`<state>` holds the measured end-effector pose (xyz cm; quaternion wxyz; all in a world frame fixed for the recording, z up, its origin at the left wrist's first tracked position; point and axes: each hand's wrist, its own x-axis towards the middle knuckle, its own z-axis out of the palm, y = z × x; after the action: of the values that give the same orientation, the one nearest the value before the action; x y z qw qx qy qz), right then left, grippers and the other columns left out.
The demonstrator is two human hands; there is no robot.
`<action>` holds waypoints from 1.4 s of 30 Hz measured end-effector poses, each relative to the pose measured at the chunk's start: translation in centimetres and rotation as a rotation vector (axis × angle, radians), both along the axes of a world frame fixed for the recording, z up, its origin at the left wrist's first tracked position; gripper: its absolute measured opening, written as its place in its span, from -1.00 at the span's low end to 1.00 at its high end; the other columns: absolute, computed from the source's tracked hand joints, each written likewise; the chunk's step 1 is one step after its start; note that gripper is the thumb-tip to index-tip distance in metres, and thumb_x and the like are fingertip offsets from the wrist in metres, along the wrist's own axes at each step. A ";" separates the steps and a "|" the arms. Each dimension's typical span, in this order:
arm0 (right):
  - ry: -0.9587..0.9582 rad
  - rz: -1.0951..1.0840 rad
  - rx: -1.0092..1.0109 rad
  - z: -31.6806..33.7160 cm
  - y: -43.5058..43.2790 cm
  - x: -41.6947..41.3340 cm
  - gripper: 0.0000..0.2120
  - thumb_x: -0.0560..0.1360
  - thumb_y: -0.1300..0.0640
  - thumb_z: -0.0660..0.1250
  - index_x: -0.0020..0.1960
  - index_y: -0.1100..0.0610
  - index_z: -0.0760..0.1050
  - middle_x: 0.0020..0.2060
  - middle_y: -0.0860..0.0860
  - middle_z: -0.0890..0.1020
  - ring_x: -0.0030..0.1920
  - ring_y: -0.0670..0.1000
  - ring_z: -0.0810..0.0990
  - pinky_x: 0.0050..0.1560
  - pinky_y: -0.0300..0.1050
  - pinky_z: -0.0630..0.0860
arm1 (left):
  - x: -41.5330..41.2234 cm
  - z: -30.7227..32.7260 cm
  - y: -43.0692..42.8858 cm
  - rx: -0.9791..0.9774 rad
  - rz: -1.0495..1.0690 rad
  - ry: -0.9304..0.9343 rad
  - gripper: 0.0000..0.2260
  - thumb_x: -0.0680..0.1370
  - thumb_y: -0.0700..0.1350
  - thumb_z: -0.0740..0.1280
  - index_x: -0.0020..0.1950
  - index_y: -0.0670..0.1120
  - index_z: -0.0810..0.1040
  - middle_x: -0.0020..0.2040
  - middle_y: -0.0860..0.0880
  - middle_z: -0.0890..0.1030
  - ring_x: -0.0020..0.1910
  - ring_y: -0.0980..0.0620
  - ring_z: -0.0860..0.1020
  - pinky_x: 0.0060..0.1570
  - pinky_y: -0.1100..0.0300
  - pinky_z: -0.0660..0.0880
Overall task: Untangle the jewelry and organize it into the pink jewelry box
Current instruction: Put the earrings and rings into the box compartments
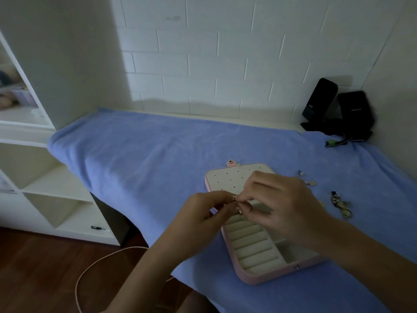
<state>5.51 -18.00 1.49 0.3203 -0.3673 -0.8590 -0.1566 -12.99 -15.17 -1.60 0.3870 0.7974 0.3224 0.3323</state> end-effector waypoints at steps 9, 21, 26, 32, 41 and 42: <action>-0.165 -0.035 -0.065 -2.1 0.6 0.9 -0.88 0.35 0.22 0.44 -0.32 0.11 0.53 -0.37 -0.06 0.47 -0.43 -0.12 0.35 -0.39 -0.38 0.18 | -0.4 -2.6 0.8 0.194 0.214 0.099 -0.82 0.52 -0.20 0.35 0.05 0.01 0.63 0.00 0.23 0.53 -0.01 0.28 0.47 -0.11 0.53 0.33; -0.291 -0.061 -0.191 -2.3 0.8 0.2 -0.84 0.36 0.12 0.47 -0.30 0.08 0.49 -0.35 -0.08 0.44 -0.46 -0.12 0.37 -0.50 -0.26 0.27 | -0.5 -3.7 0.8 0.265 0.199 0.063 -0.82 0.52 -0.07 0.27 0.02 0.06 0.64 0.03 0.21 0.54 0.06 0.24 0.46 0.02 0.51 0.34; -0.200 -0.066 -0.369 -1.9 0.7 0.7 -0.77 0.46 -0.01 0.24 -0.18 0.04 0.64 -0.26 -0.12 0.52 -0.41 -0.14 0.44 -0.47 -0.29 0.37 | -0.6 -4.0 0.7 0.371 0.156 0.130 -0.66 0.48 -0.09 0.11 0.06 0.03 0.65 0.09 0.09 0.58 0.04 0.21 0.41 -0.06 0.47 0.39; 0.050 -0.069 -0.486 -0.2 0.8 1.8 -0.82 0.47 0.02 0.31 -0.13 0.06 0.66 -0.23 -0.19 0.53 -0.37 -0.17 0.45 -0.35 -0.39 0.34 | -0.7 -3.8 0.4 0.354 0.148 0.117 -0.62 0.44 -0.09 0.10 0.09 0.07 0.65 0.11 0.10 0.57 0.04 0.20 0.41 -0.06 0.46 0.37; 0.380 -0.341 -0.520 -0.1 2.8 8.7 -0.89 0.44 0.26 0.42 -0.16 0.07 0.64 -0.26 -0.11 0.61 -0.35 -0.08 0.49 -0.30 -0.41 0.37 | 0.3 -3.5 -1.4 0.287 0.269 0.113 -0.69 0.44 -0.17 0.20 0.05 0.00 0.67 0.10 0.23 0.48 0.03 0.28 0.40 0.05 0.63 0.24; 0.405 -0.368 -0.520 -0.4 3.0 9.4 -0.88 0.45 0.27 0.41 -0.16 0.07 0.63 -0.24 -0.10 0.62 -0.34 -0.09 0.49 -0.29 -0.42 0.38 | 0.4 -3.5 -1.5 0.291 0.272 0.117 -0.69 0.44 -0.18 0.21 0.05 0.00 0.67 0.10 0.23 0.49 0.03 0.26 0.40 0.05 0.64 0.23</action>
<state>14.93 -14.97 1.08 0.3463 -0.6081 -0.7090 0.0874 -12.57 -16.71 -5.13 0.1999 0.8120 0.3977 0.3775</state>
